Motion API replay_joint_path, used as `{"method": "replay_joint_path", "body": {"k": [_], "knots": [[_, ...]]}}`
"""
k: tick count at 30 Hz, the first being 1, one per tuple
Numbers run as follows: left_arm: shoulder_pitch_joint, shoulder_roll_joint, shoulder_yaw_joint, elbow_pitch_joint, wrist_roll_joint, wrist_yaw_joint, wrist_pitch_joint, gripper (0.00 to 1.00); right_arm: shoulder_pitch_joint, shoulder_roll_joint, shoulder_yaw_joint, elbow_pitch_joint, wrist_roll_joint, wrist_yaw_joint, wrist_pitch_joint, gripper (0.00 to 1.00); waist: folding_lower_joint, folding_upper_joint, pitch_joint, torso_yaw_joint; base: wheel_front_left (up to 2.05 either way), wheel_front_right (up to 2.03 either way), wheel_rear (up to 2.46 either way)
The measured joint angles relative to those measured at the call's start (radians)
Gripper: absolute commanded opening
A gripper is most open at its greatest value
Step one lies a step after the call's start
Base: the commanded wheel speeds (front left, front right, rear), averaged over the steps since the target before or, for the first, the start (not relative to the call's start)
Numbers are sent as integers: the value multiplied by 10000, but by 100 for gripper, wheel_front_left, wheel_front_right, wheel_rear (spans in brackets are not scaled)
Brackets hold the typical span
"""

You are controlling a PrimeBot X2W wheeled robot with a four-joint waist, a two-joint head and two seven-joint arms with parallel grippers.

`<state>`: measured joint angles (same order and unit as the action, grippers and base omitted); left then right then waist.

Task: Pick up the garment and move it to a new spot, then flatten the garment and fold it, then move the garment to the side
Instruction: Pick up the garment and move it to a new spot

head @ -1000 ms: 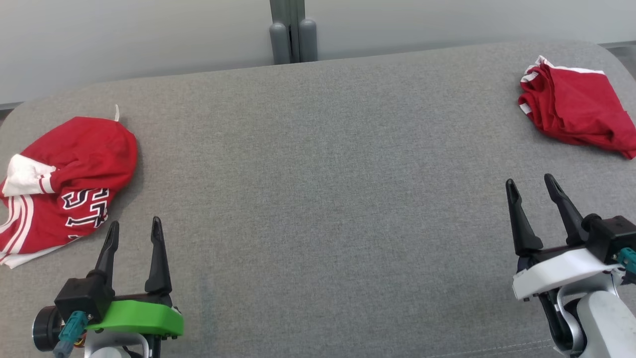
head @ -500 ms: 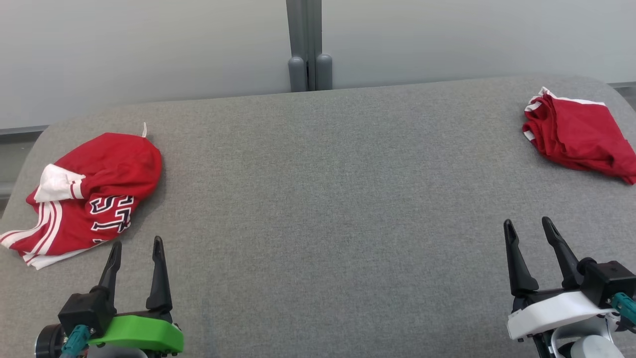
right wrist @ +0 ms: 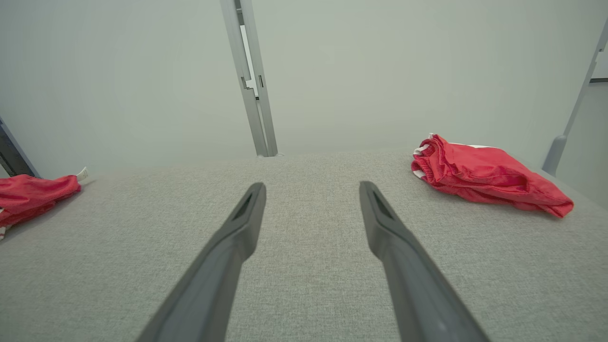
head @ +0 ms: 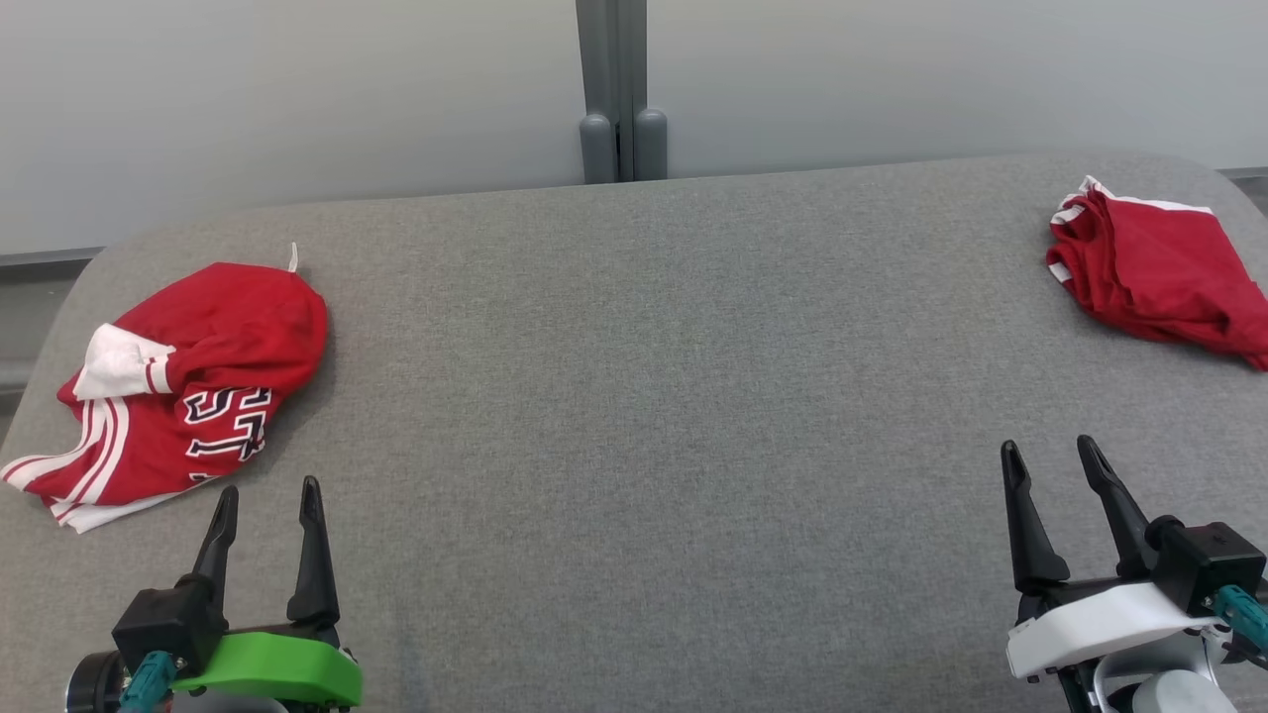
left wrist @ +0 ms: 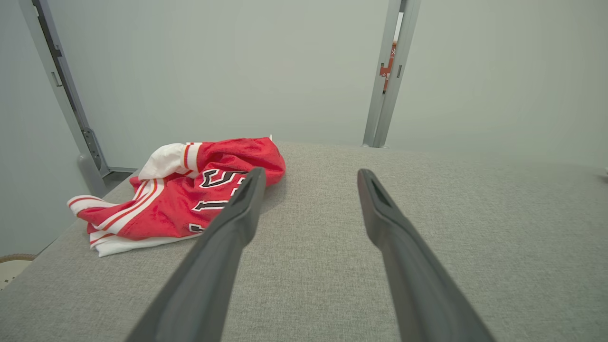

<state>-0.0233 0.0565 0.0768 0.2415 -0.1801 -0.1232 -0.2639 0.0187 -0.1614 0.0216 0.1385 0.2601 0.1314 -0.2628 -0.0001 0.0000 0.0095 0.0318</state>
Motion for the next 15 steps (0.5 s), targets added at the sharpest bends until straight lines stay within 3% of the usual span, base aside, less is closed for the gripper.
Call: {"method": "replay_joint_path", "body": {"k": [15], "knots": [[-14,61,213,-52,67,8,-2,100,6,226,153,6,-81,0,0,100,0,0,103,944,0,0,0]]}}
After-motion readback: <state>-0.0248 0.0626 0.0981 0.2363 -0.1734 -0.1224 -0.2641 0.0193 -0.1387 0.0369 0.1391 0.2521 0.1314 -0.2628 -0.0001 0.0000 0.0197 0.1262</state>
